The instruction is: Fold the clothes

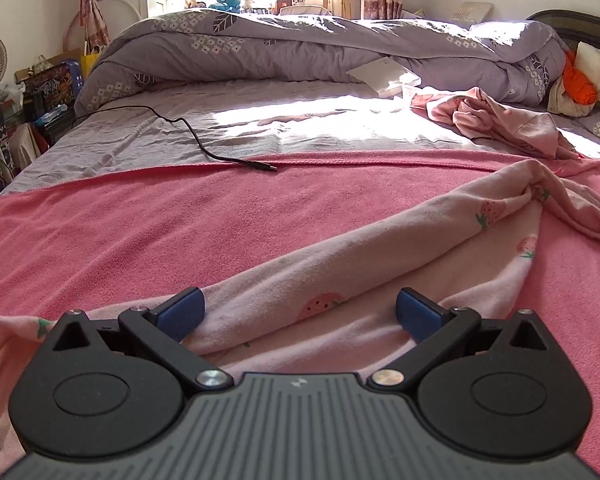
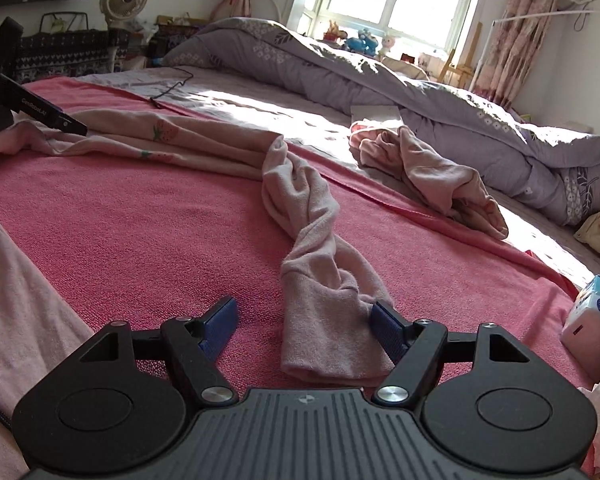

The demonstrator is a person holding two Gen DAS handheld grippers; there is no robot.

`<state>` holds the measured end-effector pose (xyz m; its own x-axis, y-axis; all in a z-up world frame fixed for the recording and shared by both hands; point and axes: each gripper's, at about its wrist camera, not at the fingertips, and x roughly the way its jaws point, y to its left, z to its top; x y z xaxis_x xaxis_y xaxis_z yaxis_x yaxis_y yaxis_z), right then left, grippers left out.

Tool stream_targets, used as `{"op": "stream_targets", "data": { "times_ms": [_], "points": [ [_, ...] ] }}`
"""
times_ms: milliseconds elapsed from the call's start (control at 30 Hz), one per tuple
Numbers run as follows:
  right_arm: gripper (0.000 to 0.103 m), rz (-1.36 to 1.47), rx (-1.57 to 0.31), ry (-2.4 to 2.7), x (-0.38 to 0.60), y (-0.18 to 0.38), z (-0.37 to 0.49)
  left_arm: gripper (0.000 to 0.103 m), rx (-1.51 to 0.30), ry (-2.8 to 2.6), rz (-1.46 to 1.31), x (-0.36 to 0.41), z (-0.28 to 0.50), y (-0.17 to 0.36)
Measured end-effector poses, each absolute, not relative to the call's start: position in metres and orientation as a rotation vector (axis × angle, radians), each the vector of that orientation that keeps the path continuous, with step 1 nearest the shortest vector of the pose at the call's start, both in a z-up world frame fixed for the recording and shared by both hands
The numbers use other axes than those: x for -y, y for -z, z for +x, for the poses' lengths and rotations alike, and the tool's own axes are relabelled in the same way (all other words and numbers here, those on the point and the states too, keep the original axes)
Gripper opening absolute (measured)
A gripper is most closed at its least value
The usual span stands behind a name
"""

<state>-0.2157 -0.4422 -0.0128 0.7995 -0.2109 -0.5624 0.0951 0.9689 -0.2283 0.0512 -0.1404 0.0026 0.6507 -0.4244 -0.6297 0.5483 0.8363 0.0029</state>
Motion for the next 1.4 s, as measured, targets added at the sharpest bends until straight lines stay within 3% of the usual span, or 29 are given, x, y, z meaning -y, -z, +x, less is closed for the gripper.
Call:
{"op": "stream_targets", "data": {
  "times_ms": [167, 233, 300, 400, 633, 733, 833, 900, 1000, 1233, 1400],
  "points": [
    [0.068, -0.1, -0.665, 0.139, 0.456, 0.009, -0.211, 0.103, -0.666, 0.525, 0.264, 0.15, 0.051, 0.001],
    [0.056, -0.034, -0.718, 0.167, 0.463, 0.0, -0.204, 0.103, -0.672, 0.517, 0.273, 0.152, 0.05, 0.0],
    [0.016, 0.061, -0.776, 0.208, 0.475, -0.017, -0.198, 0.103, -0.69, 0.48, 0.286, 0.155, 0.049, -0.005],
    [0.015, 0.316, -0.811, 0.219, 0.509, -0.06, -0.194, 0.093, -0.752, 0.409, 0.304, 0.165, 0.038, -0.03],
    [0.015, 1.12, -0.787, 0.126, 0.63, -0.136, -0.204, 0.096, -0.906, 0.42, 0.199, 0.186, -0.033, -0.127],
    [0.017, 1.407, -0.783, 0.16, 0.69, -0.109, -0.203, 0.096, -1.031, 0.321, 0.142, 0.18, -0.066, -0.148],
    [0.029, 1.565, -0.795, 0.257, 0.75, -0.067, -0.199, 0.097, -1.115, 0.207, 0.11, 0.176, -0.091, -0.161],
    [0.057, 1.401, -0.879, 0.399, 0.766, -0.049, -0.188, 0.097, -1.14, 0.144, 0.093, 0.178, -0.098, -0.167],
    [0.057, 0.956, -1.019, 0.527, 0.755, -0.047, -0.169, 0.097, -1.129, 0.105, 0.116, 0.185, -0.101, -0.171],
    [0.056, -0.142, -1.022, 0.022, 0.561, -0.058, -0.142, 0.098, -1.047, 0.215, 0.339, 0.227, -0.077, -0.125],
    [0.056, -0.64, -0.975, -0.272, 0.468, -0.028, -0.131, 0.097, -0.841, 0.624, 0.817, 0.279, -0.071, -0.077]
  ]
}}
